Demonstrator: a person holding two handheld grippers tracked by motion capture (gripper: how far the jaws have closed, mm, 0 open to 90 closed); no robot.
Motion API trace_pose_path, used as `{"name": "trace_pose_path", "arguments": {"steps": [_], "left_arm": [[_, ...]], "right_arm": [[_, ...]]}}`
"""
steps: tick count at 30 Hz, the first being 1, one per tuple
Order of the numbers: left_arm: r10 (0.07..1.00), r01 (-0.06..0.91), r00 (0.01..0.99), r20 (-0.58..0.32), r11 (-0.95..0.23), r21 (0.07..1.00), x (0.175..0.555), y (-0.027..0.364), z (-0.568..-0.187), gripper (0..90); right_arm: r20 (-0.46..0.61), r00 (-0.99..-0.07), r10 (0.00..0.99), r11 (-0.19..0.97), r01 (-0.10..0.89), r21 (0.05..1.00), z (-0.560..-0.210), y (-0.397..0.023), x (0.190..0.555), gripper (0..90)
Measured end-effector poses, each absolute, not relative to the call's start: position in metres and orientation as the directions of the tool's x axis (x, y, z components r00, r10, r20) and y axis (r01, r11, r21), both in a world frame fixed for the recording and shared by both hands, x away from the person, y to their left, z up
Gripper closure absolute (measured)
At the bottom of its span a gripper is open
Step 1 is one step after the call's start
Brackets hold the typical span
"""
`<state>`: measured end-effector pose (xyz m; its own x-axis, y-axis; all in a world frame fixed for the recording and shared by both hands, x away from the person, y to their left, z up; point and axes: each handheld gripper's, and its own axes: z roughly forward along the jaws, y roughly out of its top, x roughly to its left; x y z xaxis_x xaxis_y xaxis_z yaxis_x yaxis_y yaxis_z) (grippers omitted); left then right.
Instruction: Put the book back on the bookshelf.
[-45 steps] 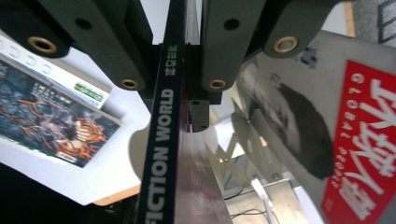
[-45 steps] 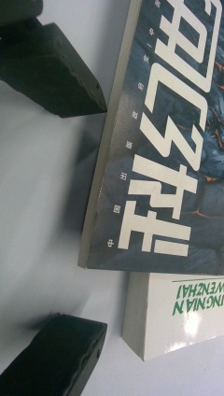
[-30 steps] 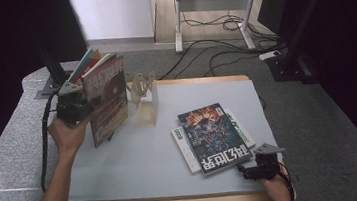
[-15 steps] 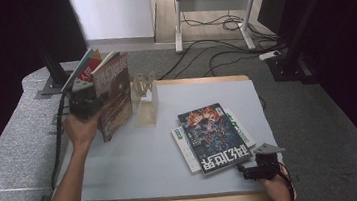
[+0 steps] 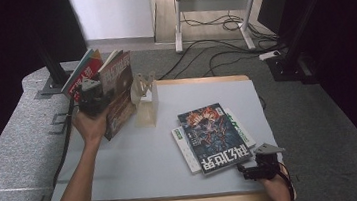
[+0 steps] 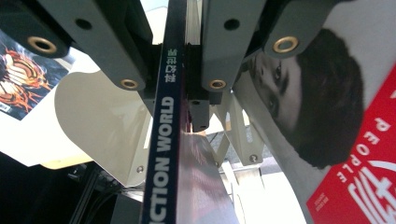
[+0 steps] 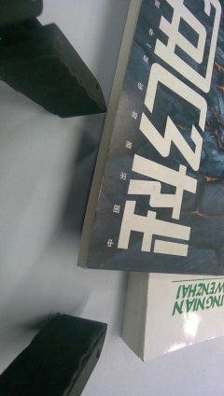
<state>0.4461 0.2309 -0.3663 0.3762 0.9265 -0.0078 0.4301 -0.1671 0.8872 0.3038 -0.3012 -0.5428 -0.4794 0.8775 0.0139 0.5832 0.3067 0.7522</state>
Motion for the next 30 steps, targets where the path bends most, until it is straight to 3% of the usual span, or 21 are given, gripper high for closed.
{"name": "trace_pose_path", "arguments": {"steps": [6, 12, 30], "left_arm": [[0.931, 0.406, 0.364, -0.005, -0.154, 0.901, 0.451, 0.224, -0.377, 84.1], [0.921, 0.402, 0.385, -0.065, -0.103, 0.910, 0.452, 0.228, -0.386, 83.8], [0.885, 0.506, 0.464, -0.049, -0.220, 0.834, 0.444, 0.233, -0.374, 78.7]], "right_arm": [[0.014, -0.480, 0.877, 0.307, 0.583, 0.752, -0.543, -0.301, 0.304, 0.0], [0.014, -0.480, 0.877, 0.307, 0.583, 0.752, -0.543, -0.301, 0.304, 0.0], [0.014, -0.480, 0.877, 0.307, 0.583, 0.752, -0.543, -0.301, 0.304, 0.0]]}}
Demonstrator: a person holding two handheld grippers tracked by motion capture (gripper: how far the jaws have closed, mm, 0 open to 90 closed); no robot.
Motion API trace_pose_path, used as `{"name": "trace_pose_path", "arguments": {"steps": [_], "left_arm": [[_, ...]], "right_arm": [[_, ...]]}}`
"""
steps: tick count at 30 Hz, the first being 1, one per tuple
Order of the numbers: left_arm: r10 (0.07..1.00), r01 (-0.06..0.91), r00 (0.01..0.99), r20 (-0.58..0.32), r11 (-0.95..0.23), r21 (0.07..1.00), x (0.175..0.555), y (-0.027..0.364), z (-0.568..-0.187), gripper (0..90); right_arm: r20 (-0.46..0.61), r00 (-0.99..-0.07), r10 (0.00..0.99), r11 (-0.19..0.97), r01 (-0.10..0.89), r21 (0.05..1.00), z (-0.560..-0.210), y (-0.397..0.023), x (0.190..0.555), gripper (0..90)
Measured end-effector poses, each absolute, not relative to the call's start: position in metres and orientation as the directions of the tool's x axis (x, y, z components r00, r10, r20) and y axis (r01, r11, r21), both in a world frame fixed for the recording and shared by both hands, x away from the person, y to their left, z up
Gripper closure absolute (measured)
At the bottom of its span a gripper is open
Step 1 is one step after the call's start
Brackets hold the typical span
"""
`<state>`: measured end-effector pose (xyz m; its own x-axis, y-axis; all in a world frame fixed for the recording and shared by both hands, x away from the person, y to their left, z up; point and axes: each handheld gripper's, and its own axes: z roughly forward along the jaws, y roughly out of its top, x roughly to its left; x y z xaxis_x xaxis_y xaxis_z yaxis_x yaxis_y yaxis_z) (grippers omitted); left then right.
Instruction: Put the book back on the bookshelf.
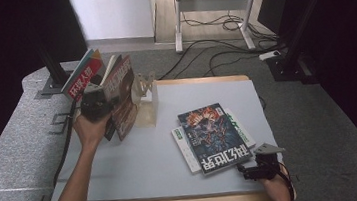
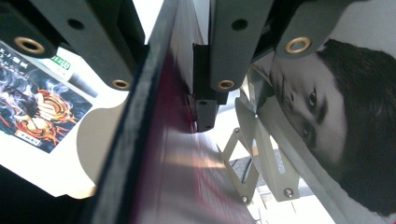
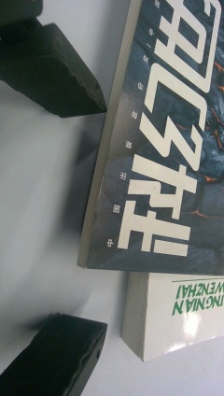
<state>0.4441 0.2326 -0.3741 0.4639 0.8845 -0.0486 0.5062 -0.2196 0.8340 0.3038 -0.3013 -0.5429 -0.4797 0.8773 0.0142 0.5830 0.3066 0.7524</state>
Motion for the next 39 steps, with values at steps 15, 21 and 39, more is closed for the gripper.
{"name": "trace_pose_path", "arguments": {"steps": [15, 21, 39], "left_arm": [[0.925, 0.494, 0.377, -0.049, -0.157, 0.855, 0.447, 0.234, -0.358, 84.1], [0.931, 0.475, 0.357, -0.079, -0.108, 0.874, 0.455, 0.232, -0.358, 84.2], [0.954, 0.422, 0.301, 0.001, -0.134, 0.897, 0.472, 0.227, -0.367, 83.9]], "right_arm": [[0.014, -0.480, 0.877, 0.306, 0.583, 0.753, -0.543, -0.301, 0.304, 0.0], [0.015, -0.480, 0.877, 0.306, 0.583, 0.753, -0.543, -0.301, 0.304, 0.0], [0.015, -0.479, 0.877, 0.306, 0.583, 0.753, -0.543, -0.301, 0.304, 0.0]]}}
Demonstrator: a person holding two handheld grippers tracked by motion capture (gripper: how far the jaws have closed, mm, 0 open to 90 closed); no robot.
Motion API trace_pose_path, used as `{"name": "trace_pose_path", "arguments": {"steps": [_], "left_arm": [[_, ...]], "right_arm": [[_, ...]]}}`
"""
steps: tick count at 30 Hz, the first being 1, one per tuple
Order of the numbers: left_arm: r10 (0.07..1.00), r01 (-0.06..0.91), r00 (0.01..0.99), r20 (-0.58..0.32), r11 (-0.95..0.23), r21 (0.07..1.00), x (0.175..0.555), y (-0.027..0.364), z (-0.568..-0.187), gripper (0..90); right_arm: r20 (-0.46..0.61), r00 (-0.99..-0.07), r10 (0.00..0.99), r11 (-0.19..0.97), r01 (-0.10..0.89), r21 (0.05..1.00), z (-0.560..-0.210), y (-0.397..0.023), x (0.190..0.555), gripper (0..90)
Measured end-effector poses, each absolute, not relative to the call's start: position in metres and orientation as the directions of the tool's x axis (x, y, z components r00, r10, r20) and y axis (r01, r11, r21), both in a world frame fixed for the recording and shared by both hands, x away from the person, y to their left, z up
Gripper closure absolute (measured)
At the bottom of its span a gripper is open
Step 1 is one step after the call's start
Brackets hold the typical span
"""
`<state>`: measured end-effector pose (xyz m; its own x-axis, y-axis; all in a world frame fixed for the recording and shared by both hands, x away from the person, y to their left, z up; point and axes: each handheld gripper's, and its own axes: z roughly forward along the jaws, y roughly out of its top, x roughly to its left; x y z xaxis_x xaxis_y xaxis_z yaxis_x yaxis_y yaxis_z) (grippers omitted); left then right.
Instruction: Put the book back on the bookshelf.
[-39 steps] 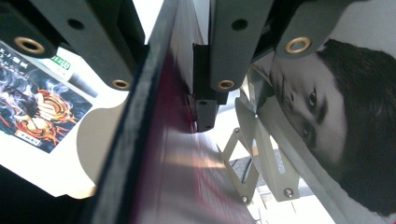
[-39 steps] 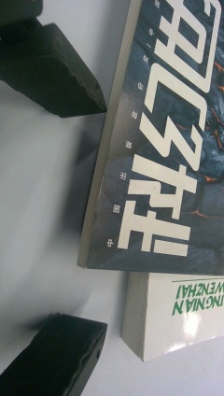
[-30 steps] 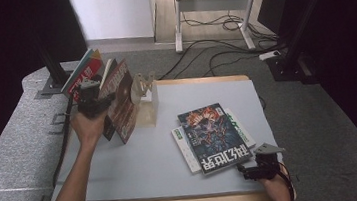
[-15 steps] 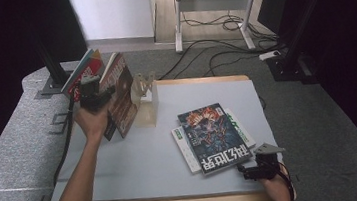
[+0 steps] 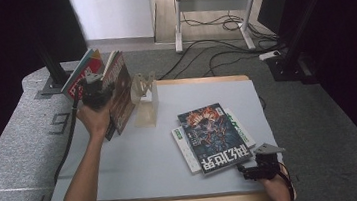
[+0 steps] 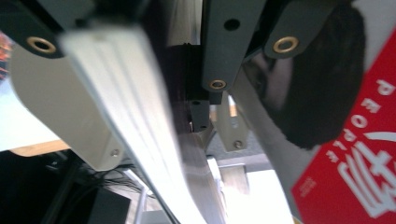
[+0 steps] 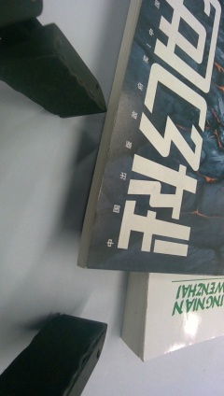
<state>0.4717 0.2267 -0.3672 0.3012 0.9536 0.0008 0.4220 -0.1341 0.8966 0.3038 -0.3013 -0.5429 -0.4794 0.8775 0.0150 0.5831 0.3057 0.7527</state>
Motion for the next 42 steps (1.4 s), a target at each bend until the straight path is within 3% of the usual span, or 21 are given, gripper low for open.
{"name": "trace_pose_path", "arguments": {"steps": [11, 18, 33, 42], "left_arm": [[0.953, 0.407, 0.302, -0.016, -0.114, 0.906, 0.473, 0.232, -0.370, 83.2], [0.961, 0.407, 0.277, 0.007, -0.124, 0.905, 0.470, 0.236, -0.373, 76.4], [0.950, 0.408, 0.308, 0.050, -0.179, 0.895, 0.454, 0.236, -0.374, 49.5], [0.931, 0.449, 0.366, 0.006, -0.183, 0.874, 0.445, 0.238, -0.372, 35.5]], "right_arm": [[0.015, -0.479, 0.877, 0.306, 0.583, 0.753, -0.543, -0.301, 0.304, 0.0], [0.014, -0.480, 0.877, 0.306, 0.583, 0.753, -0.543, -0.301, 0.304, 0.0], [0.015, -0.479, 0.877, 0.306, 0.583, 0.753, -0.543, -0.301, 0.304, 0.0], [0.015, -0.479, 0.878, 0.306, 0.583, 0.753, -0.543, -0.301, 0.304, 0.0]]}}
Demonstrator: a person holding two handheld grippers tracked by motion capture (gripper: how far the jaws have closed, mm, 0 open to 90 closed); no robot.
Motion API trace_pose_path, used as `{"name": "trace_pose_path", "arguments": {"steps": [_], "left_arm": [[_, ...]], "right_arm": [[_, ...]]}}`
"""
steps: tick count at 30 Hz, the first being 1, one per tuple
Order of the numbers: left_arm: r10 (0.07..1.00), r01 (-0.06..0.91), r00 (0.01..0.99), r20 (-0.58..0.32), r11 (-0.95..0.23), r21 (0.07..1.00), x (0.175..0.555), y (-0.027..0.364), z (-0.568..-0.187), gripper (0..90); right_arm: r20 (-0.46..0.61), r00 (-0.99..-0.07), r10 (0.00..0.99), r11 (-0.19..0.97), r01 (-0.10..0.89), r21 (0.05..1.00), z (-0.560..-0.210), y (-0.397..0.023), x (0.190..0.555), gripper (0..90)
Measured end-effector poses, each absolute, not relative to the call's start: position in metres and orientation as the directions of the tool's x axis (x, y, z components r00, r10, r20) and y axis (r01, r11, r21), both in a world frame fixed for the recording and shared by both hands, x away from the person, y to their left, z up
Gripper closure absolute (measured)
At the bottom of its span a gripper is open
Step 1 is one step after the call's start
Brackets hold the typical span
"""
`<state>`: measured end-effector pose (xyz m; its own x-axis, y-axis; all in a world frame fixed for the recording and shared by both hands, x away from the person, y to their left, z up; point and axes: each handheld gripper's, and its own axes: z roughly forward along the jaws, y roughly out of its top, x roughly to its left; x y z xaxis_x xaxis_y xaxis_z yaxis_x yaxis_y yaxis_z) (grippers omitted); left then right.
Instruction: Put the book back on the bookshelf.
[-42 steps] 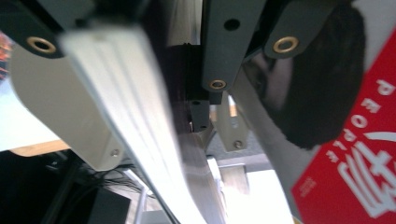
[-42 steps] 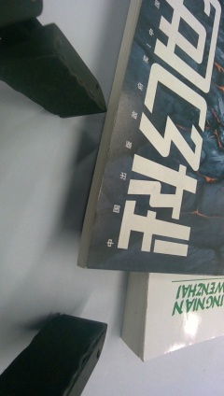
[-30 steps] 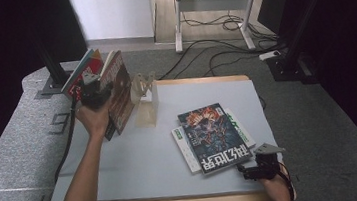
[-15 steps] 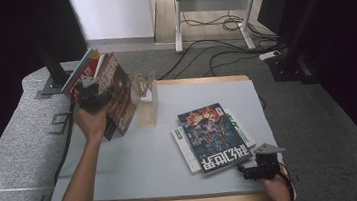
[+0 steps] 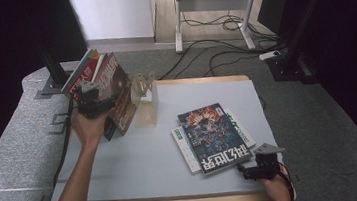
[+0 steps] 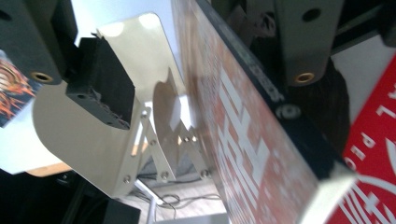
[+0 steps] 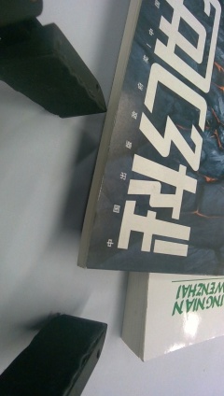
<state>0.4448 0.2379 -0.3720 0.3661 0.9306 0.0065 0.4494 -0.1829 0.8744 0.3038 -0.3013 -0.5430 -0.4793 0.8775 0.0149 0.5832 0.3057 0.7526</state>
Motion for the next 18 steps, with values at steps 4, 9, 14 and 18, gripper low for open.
{"name": "trace_pose_path", "arguments": {"steps": [4, 9, 14, 18], "left_arm": [[0.921, 0.468, 0.390, -0.014, -0.185, 0.864, 0.440, 0.240, -0.372, 31.0], [0.909, 0.477, 0.415, -0.032, -0.187, 0.859, 0.434, 0.242, -0.372, 23.1], [0.889, 0.492, 0.455, -0.045, -0.209, 0.845, 0.422, 0.240, -0.373, 13.9], [0.872, 0.500, 0.485, -0.059, -0.221, 0.837, 0.412, 0.238, -0.376, 7.7]], "right_arm": [[0.015, -0.479, 0.878, 0.306, 0.583, 0.753, -0.543, -0.301, 0.304, 0.0], [0.015, -0.479, 0.878, 0.305, 0.583, 0.753, -0.543, -0.301, 0.304, 0.0], [0.016, -0.479, 0.878, 0.305, 0.584, 0.752, -0.543, -0.301, 0.304, 0.0], [0.014, -0.480, 0.877, 0.306, 0.583, 0.753, -0.543, -0.301, 0.304, 0.0]]}}
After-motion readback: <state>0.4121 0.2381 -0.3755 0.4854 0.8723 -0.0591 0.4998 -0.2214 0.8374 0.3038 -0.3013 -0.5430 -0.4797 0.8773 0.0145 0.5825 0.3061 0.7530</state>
